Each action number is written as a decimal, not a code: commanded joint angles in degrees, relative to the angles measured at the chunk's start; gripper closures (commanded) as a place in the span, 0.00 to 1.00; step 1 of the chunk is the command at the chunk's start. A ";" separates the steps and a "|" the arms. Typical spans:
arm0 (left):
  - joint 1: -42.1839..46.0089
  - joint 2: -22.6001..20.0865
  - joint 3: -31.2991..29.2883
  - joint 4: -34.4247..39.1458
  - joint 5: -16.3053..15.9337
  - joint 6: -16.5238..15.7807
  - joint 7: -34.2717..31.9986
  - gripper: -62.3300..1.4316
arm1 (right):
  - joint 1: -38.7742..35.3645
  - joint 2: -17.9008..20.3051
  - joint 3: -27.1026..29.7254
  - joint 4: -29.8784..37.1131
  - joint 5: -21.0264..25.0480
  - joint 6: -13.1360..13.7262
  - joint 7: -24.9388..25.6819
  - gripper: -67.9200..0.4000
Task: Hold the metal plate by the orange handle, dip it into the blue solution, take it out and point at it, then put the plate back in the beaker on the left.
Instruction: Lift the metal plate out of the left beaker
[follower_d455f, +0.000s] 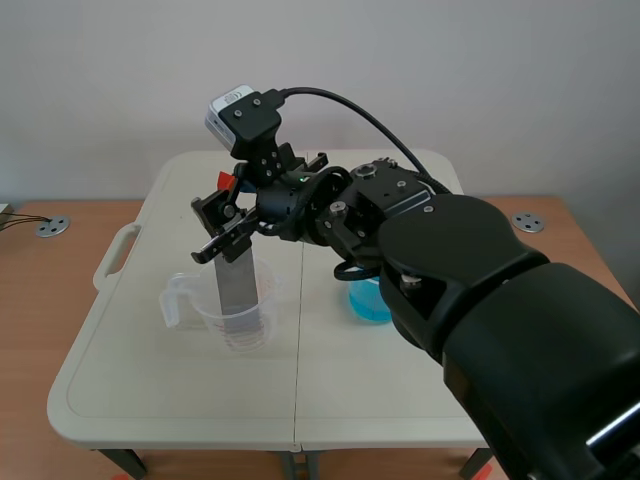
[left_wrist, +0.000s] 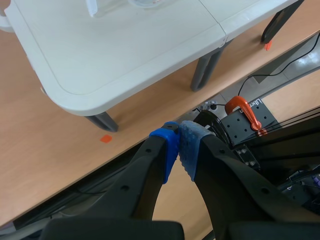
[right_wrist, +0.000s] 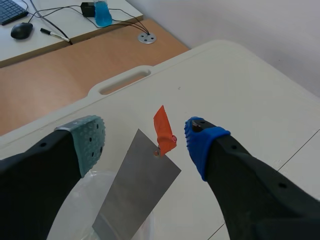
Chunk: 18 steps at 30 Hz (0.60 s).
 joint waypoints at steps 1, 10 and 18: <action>-0.15 0.00 -0.07 0.96 -0.39 -0.15 -0.63 0.95 | 1.62 -0.33 0.04 0.50 0.39 0.22 0.63 0.58; -0.15 0.00 -0.07 0.96 -0.39 -0.15 -0.63 0.95 | 1.62 -0.33 0.04 0.50 0.42 3.08 0.66 0.77; -0.15 0.00 -0.07 0.96 -0.39 -0.15 -0.63 0.95 | 1.64 -0.33 0.04 0.50 0.42 3.10 1.36 0.92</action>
